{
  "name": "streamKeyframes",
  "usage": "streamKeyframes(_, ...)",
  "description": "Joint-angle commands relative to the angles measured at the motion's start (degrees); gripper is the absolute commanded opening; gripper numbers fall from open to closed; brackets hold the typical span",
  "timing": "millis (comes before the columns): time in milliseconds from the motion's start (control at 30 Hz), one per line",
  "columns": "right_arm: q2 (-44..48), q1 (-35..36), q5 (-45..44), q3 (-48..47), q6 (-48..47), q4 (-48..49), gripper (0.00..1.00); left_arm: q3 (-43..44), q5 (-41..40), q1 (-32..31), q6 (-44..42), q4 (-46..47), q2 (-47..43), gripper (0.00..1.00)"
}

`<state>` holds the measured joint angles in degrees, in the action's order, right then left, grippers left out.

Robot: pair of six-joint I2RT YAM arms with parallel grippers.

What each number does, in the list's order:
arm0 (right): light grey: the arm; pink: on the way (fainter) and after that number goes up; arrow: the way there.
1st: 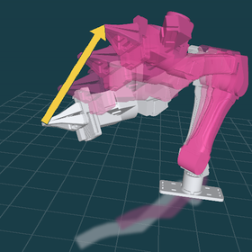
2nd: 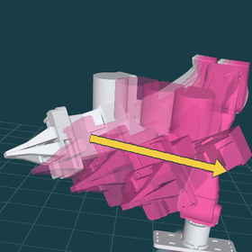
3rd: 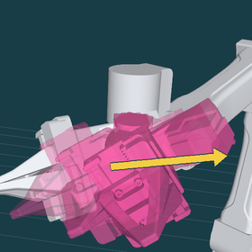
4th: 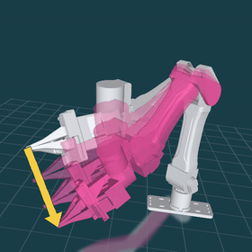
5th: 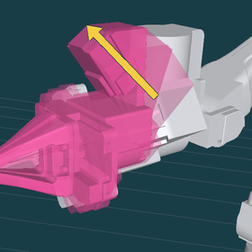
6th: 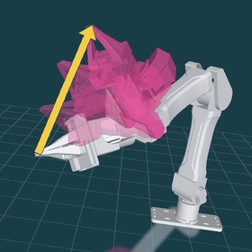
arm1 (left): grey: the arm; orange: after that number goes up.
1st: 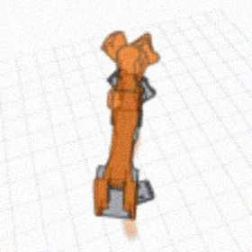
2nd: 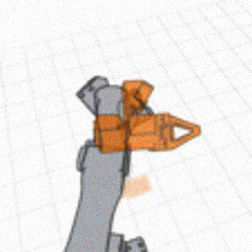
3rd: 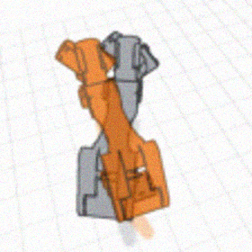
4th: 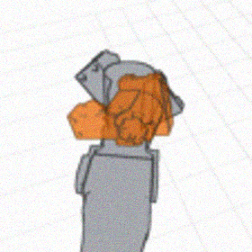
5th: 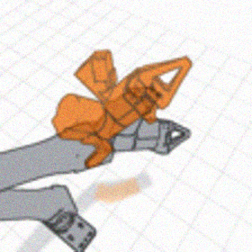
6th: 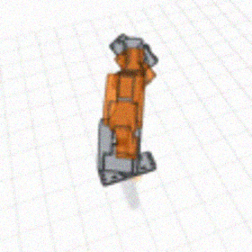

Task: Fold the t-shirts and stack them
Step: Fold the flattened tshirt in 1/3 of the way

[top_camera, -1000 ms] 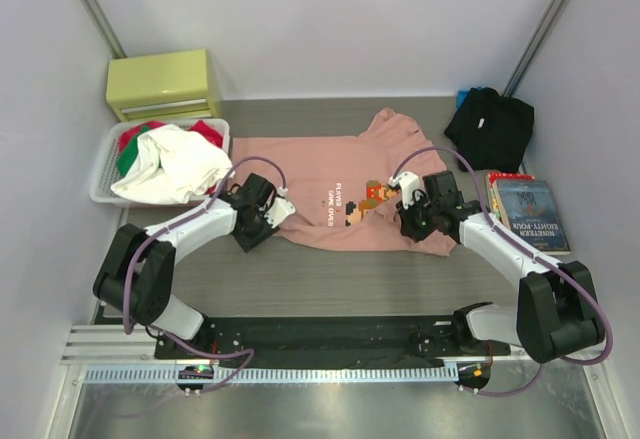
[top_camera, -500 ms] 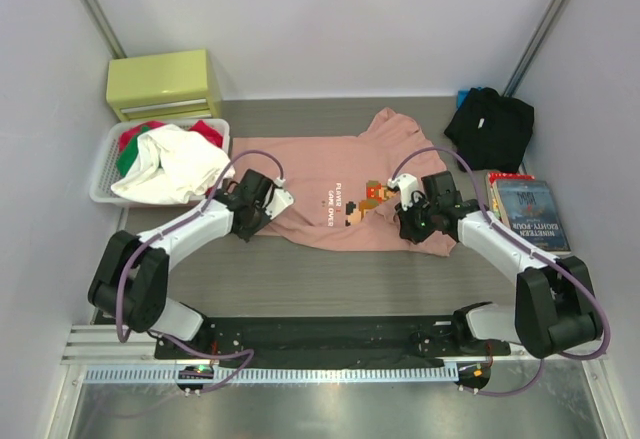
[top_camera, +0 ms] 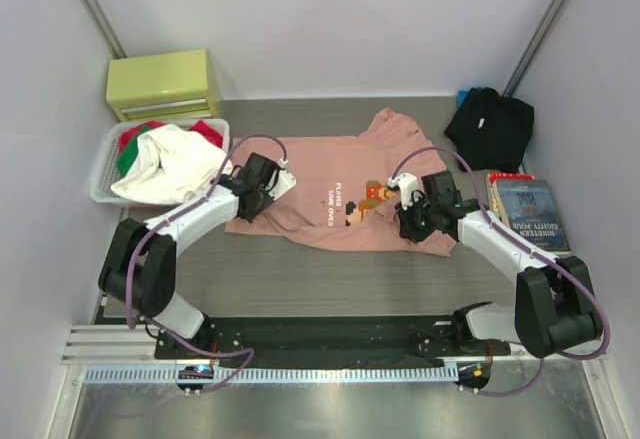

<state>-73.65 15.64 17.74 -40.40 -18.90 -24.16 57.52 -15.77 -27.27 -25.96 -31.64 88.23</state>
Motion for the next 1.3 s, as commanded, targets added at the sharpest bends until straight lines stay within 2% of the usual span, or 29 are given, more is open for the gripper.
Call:
streamKeyframes(0,0.87,-0.17,0.72,-2.05,0.26,0.43,0.02,2.51,-5.04,0.81,0.12,1.93,3.26,0.0)
streamKeyframes(500,0.7,-0.17,1.77,-2.05,0.35,-0.09,0.02,2.25,-6.2,9.42,-0.24,4.48,7.05,0.0)
streamKeyframes(833,0.61,-0.17,1.86,-1.96,0.18,-0.27,0.02,3.65,-6.11,9.51,-0.33,7.03,10.12,0.0)
streamKeyframes(1167,-0.1,-0.17,2.04,-2.4,0.09,-0.36,0.02,12.0,-7.96,9.51,-1.2,5.98,14.95,0.0)
streamKeyframes(1233,0.17,-0.26,2.04,-2.23,0.09,-0.53,0.05,13.67,-8.75,9.51,-1.46,5.8,17.4,0.0)
streamKeyframes(1267,0.34,-0.17,2.04,-2.14,0.09,-0.71,0.11,14.28,-9.36,9.43,-1.38,5.62,18.2,0.0)
